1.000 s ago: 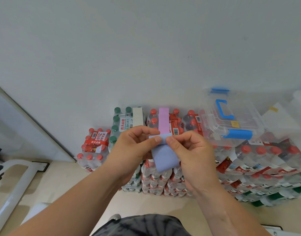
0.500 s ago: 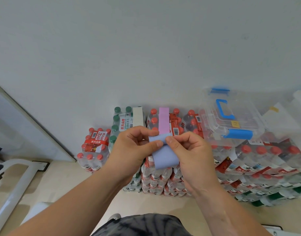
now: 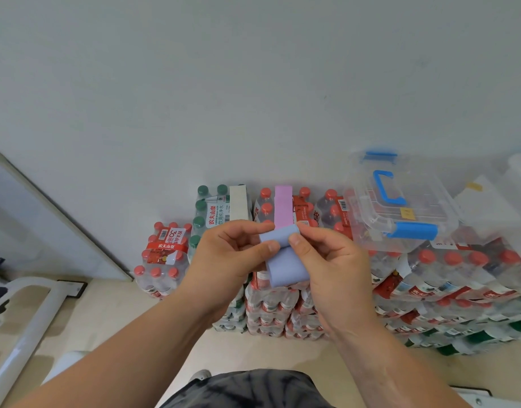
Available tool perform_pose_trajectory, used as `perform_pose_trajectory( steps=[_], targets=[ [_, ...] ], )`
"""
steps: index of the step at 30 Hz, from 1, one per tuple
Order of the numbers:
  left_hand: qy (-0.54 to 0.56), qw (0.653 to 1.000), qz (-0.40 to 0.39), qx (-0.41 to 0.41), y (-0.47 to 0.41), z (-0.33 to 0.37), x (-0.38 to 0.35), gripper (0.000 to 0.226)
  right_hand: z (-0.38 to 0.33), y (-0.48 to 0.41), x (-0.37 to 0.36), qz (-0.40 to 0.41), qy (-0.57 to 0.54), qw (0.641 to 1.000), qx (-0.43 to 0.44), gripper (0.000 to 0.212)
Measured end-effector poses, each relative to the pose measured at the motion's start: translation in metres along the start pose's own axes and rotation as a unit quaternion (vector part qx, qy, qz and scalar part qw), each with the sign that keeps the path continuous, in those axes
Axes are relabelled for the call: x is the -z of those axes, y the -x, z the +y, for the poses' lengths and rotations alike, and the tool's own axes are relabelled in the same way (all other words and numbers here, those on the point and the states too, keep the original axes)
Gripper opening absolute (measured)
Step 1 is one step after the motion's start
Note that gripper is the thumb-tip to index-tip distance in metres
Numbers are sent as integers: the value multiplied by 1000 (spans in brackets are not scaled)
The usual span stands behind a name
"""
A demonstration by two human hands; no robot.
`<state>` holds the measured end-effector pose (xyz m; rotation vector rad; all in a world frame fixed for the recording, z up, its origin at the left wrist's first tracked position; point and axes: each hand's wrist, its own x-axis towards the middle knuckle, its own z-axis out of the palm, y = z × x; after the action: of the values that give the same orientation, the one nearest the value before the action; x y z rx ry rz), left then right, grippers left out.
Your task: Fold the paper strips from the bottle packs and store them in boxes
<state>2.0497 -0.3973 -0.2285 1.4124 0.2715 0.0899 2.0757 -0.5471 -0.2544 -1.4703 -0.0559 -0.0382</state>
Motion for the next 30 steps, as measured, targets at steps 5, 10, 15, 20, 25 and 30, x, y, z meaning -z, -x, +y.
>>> perform_pose_trajectory(
  steps=[5, 10, 15, 20, 25, 30],
  targets=[
    [16, 1000, -10, -4, 0, -1, 3, 21, -6, 0, -3, -23, -18, 1000, 1, 16],
    [3, 1000, -17, -9, 1, -2, 2, 24, -4, -6, -1, -8, 9, 1000, 15, 20],
    [15, 1000, -23, 6, 0, -2, 3, 20, 1, -4, -1, -19, 5, 1000, 0, 19],
    [-21, 1000, 5, 1, -4, -2, 2, 16, 0, -2, 1, -17, -4, 1000, -20, 14],
    [-15, 1000, 2, -9, -5, -2, 2, 24, -4, -4, 4, -18, 8, 999, -47, 4],
    [-31, 999, -22, -11, -6, -4, 2, 33, -1, -3, 9, -26, 32, 999, -11, 13]
  ],
)
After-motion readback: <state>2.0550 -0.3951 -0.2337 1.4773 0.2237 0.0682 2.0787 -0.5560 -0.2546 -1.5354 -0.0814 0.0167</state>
